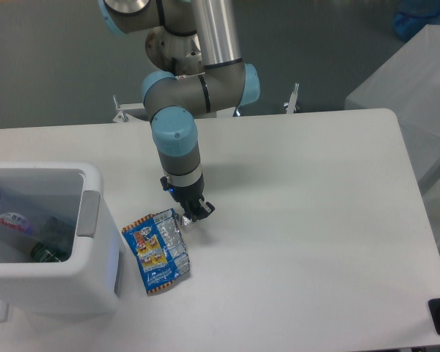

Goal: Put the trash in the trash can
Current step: 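Lower the gripper onto the wrapper's edge and pinch it, then lift the blue wrapper up from the table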

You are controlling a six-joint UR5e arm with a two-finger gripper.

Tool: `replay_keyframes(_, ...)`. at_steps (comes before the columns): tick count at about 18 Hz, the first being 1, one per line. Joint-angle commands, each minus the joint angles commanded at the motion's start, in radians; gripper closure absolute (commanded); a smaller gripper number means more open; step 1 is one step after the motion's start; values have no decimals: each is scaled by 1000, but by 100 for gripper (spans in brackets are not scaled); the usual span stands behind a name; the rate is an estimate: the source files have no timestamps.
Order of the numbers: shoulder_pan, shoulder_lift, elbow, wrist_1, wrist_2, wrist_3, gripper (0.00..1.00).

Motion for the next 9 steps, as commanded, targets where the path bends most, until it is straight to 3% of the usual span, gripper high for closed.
replay_keyframes(6, 46, 5, 26, 0, -5, -11, 100)
replay_keyframes(9, 61, 23, 80, 2, -8, -118, 100)
